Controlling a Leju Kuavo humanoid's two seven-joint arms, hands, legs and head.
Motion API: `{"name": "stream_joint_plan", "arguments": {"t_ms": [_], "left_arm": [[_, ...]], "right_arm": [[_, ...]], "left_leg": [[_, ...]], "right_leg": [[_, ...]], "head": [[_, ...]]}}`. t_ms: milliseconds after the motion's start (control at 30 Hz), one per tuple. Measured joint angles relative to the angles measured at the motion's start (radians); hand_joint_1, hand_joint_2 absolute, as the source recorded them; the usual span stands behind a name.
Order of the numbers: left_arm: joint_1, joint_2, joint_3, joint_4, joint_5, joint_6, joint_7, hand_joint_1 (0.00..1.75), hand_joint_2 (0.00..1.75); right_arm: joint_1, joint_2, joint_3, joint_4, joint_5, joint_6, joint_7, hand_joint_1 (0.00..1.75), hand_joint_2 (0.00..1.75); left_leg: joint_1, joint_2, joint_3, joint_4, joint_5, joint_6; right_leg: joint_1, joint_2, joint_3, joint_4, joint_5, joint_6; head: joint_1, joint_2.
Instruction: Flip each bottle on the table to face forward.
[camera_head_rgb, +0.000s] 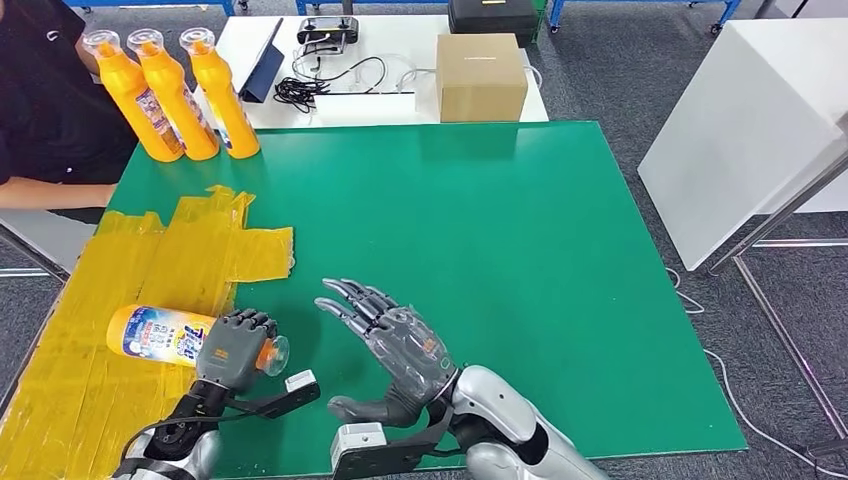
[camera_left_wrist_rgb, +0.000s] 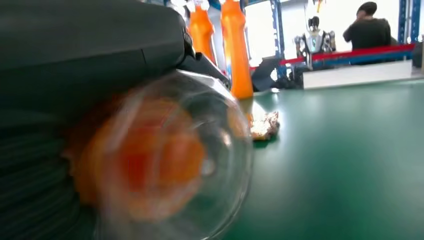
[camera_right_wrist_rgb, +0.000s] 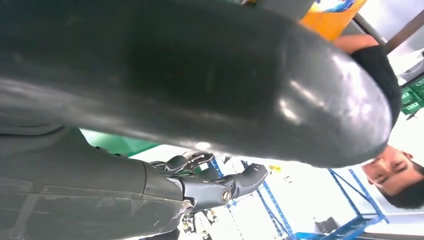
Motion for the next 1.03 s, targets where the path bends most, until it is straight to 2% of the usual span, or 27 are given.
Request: {"name": "stream_joint_plan", "arguments": {"t_ms": [33,267,633,867,1033], "left_arm": [[-0.015,0.0,-0.002,0.036,0.004,-0.003,0.003,0.0,0.0],[-0.095,0.006,-0.01,0.185,-0.042,0.007,0.046,0.0,0.0],[-0.113,0.015,-0.009,0.246,-0.046,0.031,0.061,0.0,0.0],[-0.081,0.016,0.008,0.213,0.085,0.038,-0.039,0.0,0.0],[-0.01,0.005,0.06,0.082,0.459,-0.055,-0.258,0.0,0.0]], "right_arm": [[-0.003,0.002,0.001,0.0,-0.001,0.003,0.0,0.0,0.0],[-0.017,0.01,0.008,0.001,-0.011,0.016,0.0,0.0,0.0],[-0.02,0.014,0.015,0.001,-0.013,0.017,0.0,0.0,0.0],[-0.02,0.013,0.02,0.001,-0.013,0.017,0.0,0.0,0.0],[-0.015,0.011,0.021,0.003,-0.004,0.015,0.0,0.0,0.0]], "left_leg": [[0.0,-0.001,0.001,0.0,0.0,0.0],[0.0,-0.002,0.011,-0.001,-0.001,-0.001],[0.0,-0.003,0.016,-0.001,0.0,-0.002],[0.0,-0.004,0.015,-0.001,0.0,-0.002],[0.0,-0.002,0.014,-0.001,0.0,-0.002]], "right_leg": [[0.0,-0.001,0.001,0.0,0.0,0.0],[0.0,-0.002,0.011,0.0,-0.001,-0.001],[0.0,-0.003,0.017,0.0,-0.001,-0.001],[0.0,-0.003,0.016,0.0,-0.001,-0.001],[0.0,-0.002,0.014,0.0,-0.001,-0.001]], "head": [[0.0,0.0],[0.0,0.0],[0.0,0.0],[0.0,0.0],[0.0,0.0]]}}
